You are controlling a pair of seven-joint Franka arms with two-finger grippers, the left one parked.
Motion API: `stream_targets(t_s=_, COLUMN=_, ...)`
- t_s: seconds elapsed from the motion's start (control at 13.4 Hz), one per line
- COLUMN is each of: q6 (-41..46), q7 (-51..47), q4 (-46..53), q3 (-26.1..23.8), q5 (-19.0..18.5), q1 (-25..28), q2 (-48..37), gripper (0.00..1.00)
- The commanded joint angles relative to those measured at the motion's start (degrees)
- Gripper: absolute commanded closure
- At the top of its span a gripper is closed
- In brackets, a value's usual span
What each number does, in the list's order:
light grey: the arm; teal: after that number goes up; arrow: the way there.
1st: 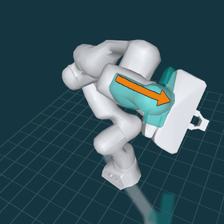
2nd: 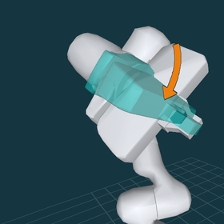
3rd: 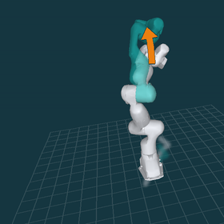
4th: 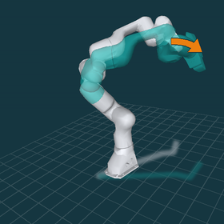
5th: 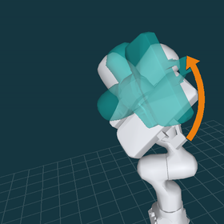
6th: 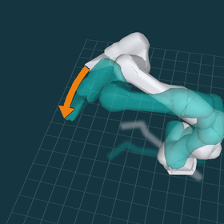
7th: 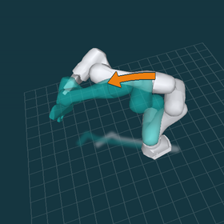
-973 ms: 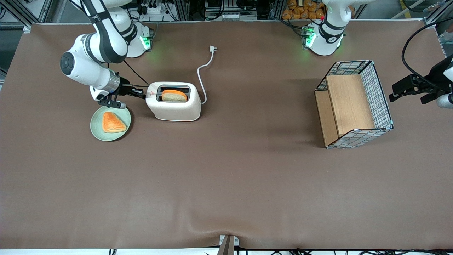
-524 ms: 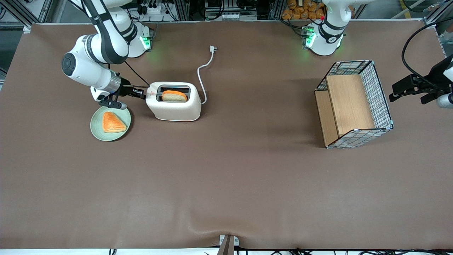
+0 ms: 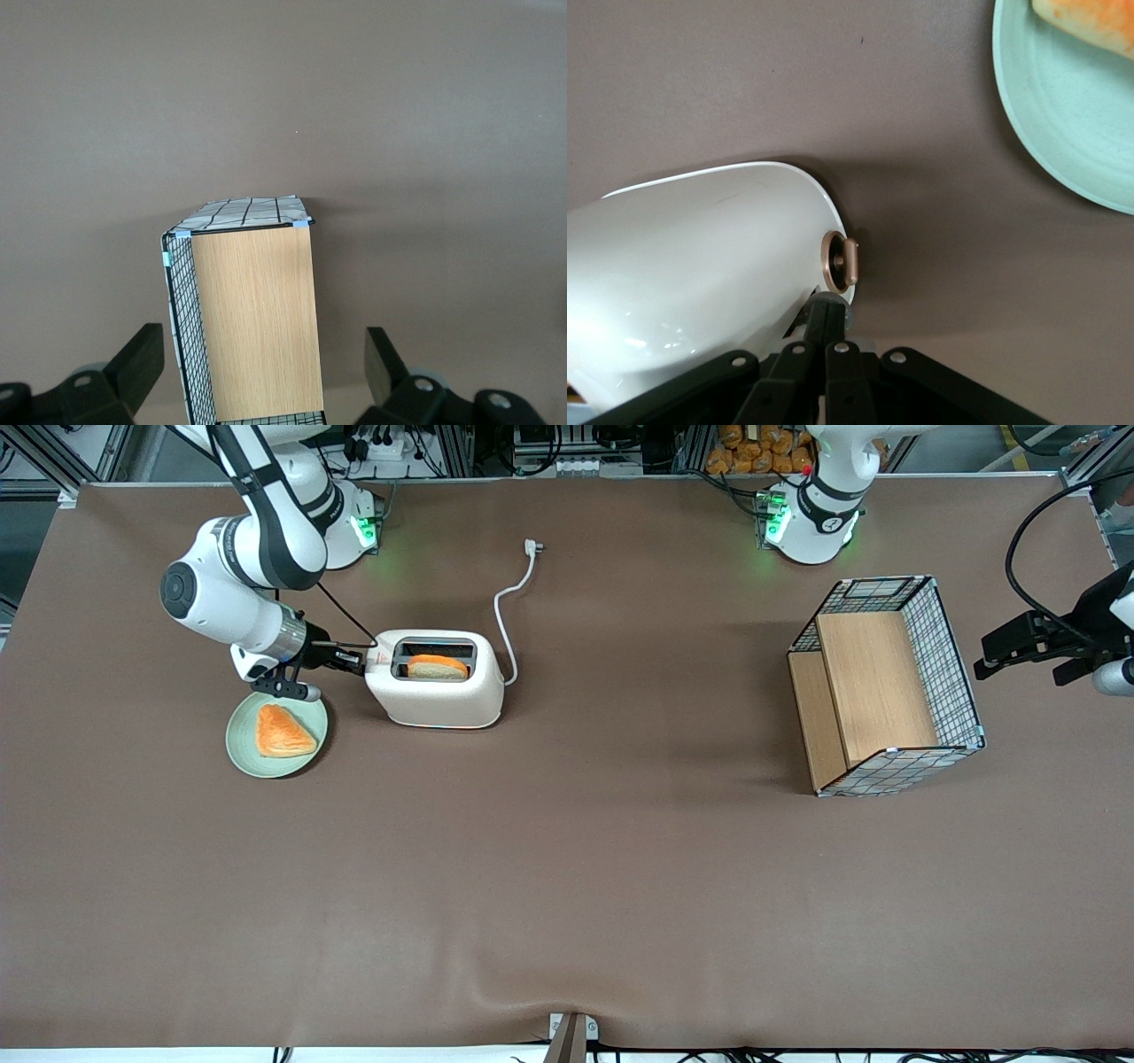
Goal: Press toaster button with right arm
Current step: 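Press the toaster lever down with the right gripper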
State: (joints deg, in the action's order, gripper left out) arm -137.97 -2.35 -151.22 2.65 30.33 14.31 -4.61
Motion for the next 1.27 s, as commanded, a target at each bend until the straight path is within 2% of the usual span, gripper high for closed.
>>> stream_targets(t_s=0.0, q6=-5.81, q7=10.23, q4=-1.36, q3=0.17, q5=7.18, q1=1.77, q2=3.72, gripper=1.00)
stream_targets(t_s=0.22, q6=-6.78, q7=13.60, q4=-1.36, q3=0.17, q5=9.83, q1=1.77, q2=4.96, gripper=1.00)
stream_targets(t_s=1.2, q6=-6.96, q7=14.56, q4=-1.01, q3=0.25, q5=9.93, q1=1.42, q2=5.75, gripper=1.00)
